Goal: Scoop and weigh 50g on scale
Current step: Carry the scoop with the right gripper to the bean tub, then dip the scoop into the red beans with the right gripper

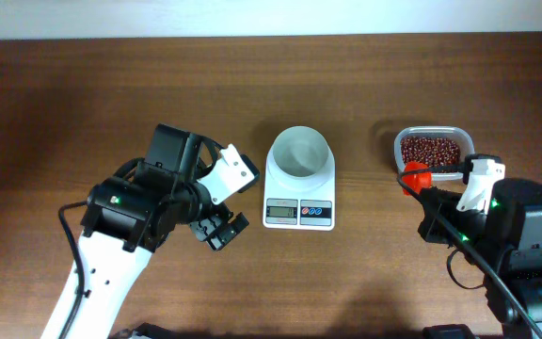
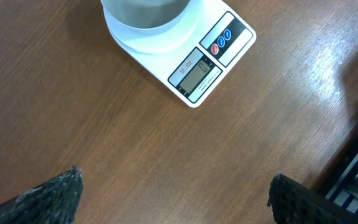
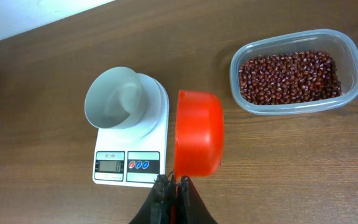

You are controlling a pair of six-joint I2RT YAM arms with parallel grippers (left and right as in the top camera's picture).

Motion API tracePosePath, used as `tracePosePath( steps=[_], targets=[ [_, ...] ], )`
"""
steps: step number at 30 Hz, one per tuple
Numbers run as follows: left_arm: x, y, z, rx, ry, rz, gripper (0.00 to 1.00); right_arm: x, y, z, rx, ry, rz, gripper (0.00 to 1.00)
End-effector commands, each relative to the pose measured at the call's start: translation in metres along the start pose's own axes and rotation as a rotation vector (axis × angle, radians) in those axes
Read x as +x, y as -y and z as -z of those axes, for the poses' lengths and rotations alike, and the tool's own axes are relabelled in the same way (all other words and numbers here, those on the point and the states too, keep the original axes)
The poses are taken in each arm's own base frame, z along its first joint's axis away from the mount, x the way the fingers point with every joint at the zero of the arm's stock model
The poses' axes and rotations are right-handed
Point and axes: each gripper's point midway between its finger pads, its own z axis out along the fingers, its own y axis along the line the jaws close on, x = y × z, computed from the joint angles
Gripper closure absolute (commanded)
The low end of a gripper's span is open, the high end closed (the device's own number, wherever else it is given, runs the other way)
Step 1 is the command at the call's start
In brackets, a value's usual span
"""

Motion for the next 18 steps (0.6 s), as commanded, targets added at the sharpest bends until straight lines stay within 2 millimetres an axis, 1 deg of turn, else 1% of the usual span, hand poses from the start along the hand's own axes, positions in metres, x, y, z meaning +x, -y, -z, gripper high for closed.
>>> tracePosePath(
  steps=[1,5,8,9,12,16,18],
  targets=[
    [-0.005,0.001,0.004,0.010,0.022,-0.019,0.01,-0.009,0.000,0.006,0.008,0.027,0.009,0.96],
    [-0.005,0.001,0.004,0.010,0.022,-0.019,0.01,-0.007,0.000,0.006,0.010,0.022,0.025,0.96],
    [-0.005,0.001,0.004,0.010,0.022,-0.019,0.01,-0.006,0.001,0.005,0.014,0.015,0.158,0.96],
    [-0.005,0.001,0.004,0.010,0.022,-0.019,0.01,-0.006,0.002,0.004,0.019,0.014,0.174,0.96],
    [-0.005,0.001,0.004,0.010,0.022,-0.019,0.01,-0.018,0.017,0.001,0.095,-0.007,0.168,0.96],
    [-0.005,0.001,0.004,0.010,0.022,-0.019,0.01,-0.046,0.037,0.003,0.187,-0.157,0.195,0.96],
    [-0.005,0.001,0.004,0.010,0.022,-0.019,0.01,-0.056,0.048,0.000,0.222,-0.234,0.160,0.96]
  ],
)
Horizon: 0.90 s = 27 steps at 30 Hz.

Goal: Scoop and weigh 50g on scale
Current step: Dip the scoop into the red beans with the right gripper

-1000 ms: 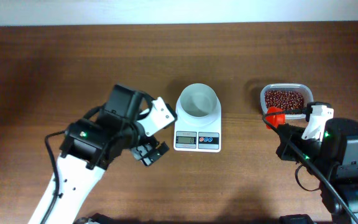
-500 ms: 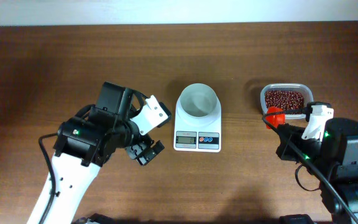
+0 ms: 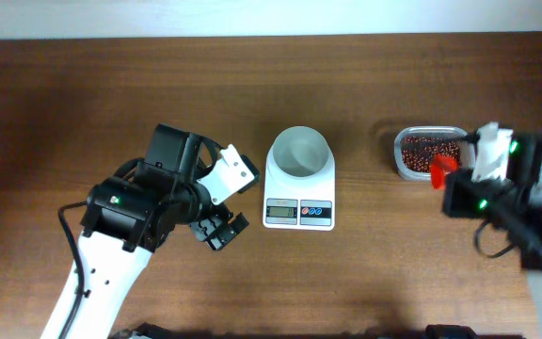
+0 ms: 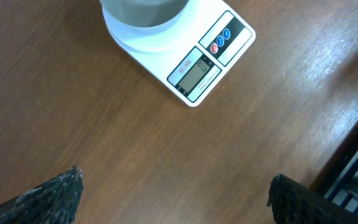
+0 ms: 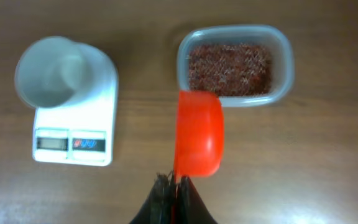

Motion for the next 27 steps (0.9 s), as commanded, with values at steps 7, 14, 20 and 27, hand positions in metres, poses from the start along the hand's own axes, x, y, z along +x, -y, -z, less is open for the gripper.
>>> tracePosePath(
  steps=[7,14,20,27],
  targets=[
    [-0.005,0.001,0.004,0.007,0.022,-0.020,0.01,-0.037,0.065,-0.083,0.223,-0.242,0.075,0.96],
    [-0.005,0.001,0.004,0.007,0.022,-0.020,0.01,-0.051,0.094,-0.159,0.310,-0.277,0.115,0.96],
    [-0.005,0.001,0.004,0.007,0.022,-0.020,0.01,-0.031,0.101,-0.191,0.311,-0.372,0.147,0.96],
    [-0.005,0.001,0.004,0.007,0.022,-0.020,0.01,-0.002,0.095,-0.209,0.213,-0.454,0.107,0.96]
  ],
)
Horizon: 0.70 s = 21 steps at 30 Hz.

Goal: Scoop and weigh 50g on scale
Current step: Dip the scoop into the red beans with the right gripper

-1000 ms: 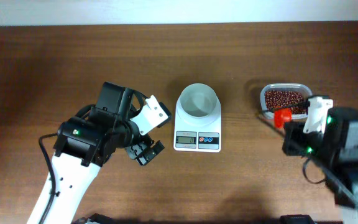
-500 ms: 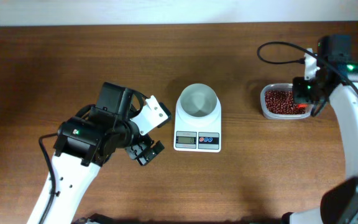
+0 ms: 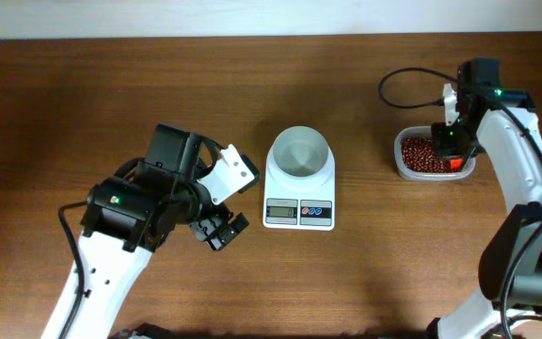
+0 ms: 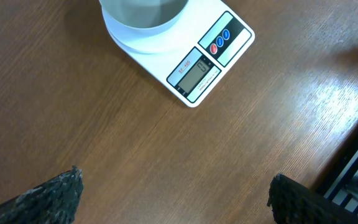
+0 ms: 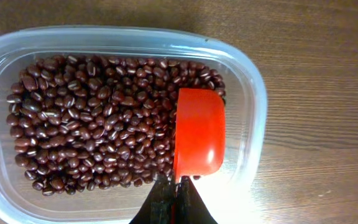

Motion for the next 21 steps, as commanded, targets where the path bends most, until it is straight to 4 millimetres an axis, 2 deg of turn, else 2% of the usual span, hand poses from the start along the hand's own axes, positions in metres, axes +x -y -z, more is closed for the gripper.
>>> tracePosePath(
  steps=[1,4,8,11,13,17,21],
  targets=[
    [-0.005,0.001,0.004,0.006,0.023,-0.020,0.01,0.011,-0.010,-0.013,-0.125,-0.039,-0.034,0.96],
    [-0.005,0.001,0.004,0.006,0.023,-0.020,0.01,0.013,-0.011,-0.011,-0.280,-0.025,-0.111,0.96],
    [-0.005,0.001,0.004,0.006,0.023,-0.020,0.01,0.019,0.006,-0.012,-0.384,-0.013,-0.214,0.96],
    [-0.005,0.001,0.004,0.006,0.023,-0.020,0.01,0.023,0.002,-0.013,-0.504,-0.019,-0.247,0.96],
    [-0.005,0.001,0.004,0.006,0.023,-0.020,0.01,0.027,0.001,-0.019,-0.520,-0.044,-0.256,0.96],
    [-0.005,0.001,0.004,0.006,0.023,-0.020,0.01,0.023,-0.009,-0.015,-0.586,-0.029,-0.262,0.96],
    [-0.005,0.001,0.004,0.006,0.023,-0.020,0.01,0.023,-0.011,-0.032,-0.595,-0.053,-0.267,0.96]
  ],
)
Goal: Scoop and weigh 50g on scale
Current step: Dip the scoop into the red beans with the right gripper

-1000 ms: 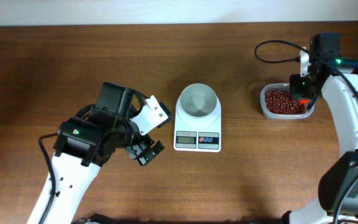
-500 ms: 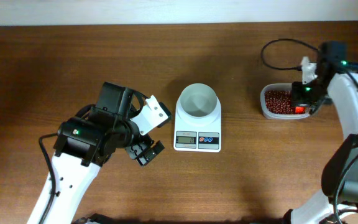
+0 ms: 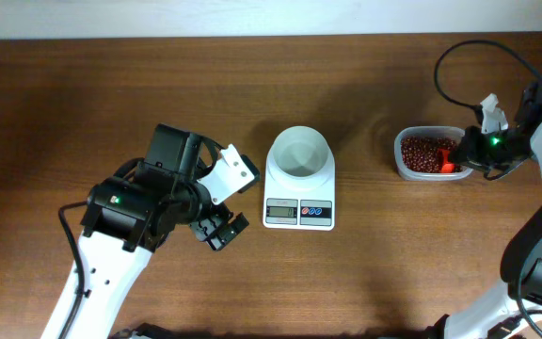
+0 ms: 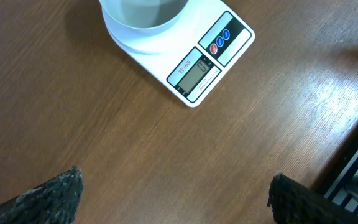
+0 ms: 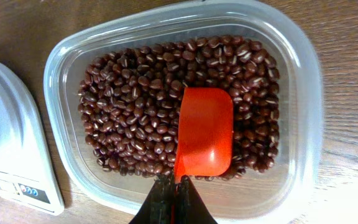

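Note:
A white scale (image 3: pixel 299 200) stands mid-table with a pale empty cup (image 3: pixel 300 153) on its platform. At the right a clear tub (image 3: pixel 428 153) holds dark red beans (image 5: pixel 135 124). My right gripper (image 5: pixel 174 185) is shut on the handle of an orange scoop (image 5: pixel 204 142), whose bowl lies among the beans at the tub's right side. In the overhead view the scoop (image 3: pixel 447 158) shows at the tub's right end. My left gripper (image 3: pixel 216 229) hovers open over bare wood left of the scale, nothing between its fingertips (image 4: pixel 55 193).
The scale's display and buttons (image 4: pixel 205 59) face the table's front edge. A black cable (image 3: pixel 459 52) loops above the tub at the far right. Dark equipment shows beyond the table edge in the left wrist view.
My right gripper has swung round to the tub's right end. The scoop now points across the beans toward the scale. The left arm has not moved.
My right gripper held the orange scoop over the table between scale and tub. Then it was over the tub's near edge, then low in the beans from the tub's far side, now in the beans from the right end. The left gripper stayed open throughout.

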You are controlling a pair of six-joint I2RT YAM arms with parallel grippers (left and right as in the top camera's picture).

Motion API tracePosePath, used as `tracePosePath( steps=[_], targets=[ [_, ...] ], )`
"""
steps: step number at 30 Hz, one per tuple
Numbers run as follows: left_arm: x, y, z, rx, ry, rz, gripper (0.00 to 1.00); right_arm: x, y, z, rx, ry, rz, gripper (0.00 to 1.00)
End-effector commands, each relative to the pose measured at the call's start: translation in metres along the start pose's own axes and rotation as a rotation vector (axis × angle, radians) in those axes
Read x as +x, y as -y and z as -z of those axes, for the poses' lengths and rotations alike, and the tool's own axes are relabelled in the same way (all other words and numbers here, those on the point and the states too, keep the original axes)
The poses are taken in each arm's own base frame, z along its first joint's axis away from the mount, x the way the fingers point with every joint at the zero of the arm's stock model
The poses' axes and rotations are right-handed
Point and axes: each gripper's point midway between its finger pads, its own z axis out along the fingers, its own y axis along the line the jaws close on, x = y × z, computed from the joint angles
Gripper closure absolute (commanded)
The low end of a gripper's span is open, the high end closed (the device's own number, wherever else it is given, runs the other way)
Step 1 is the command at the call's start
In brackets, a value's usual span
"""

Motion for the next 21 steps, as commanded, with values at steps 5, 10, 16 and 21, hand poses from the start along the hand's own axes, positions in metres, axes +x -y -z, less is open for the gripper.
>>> tracePosePath(
  steps=[5,10,16,21],
  targets=[
    [-0.005,0.001,0.004,0.006,0.023,-0.020,0.01,0.018,0.011,-0.040,-0.047,-0.114,-0.053,0.96],
    [-0.005,0.001,0.004,0.006,0.023,-0.020,0.01,0.020,0.018,-0.030,-0.043,-0.108,-0.082,0.96],
    [-0.005,0.001,0.004,0.006,0.023,-0.020,0.01,0.015,0.028,-0.007,-0.151,-0.036,-0.175,0.96],
    [-0.005,0.001,0.004,0.006,0.023,-0.020,0.01,0.005,0.030,0.013,-0.312,0.067,-0.203,0.96]
  ],
)
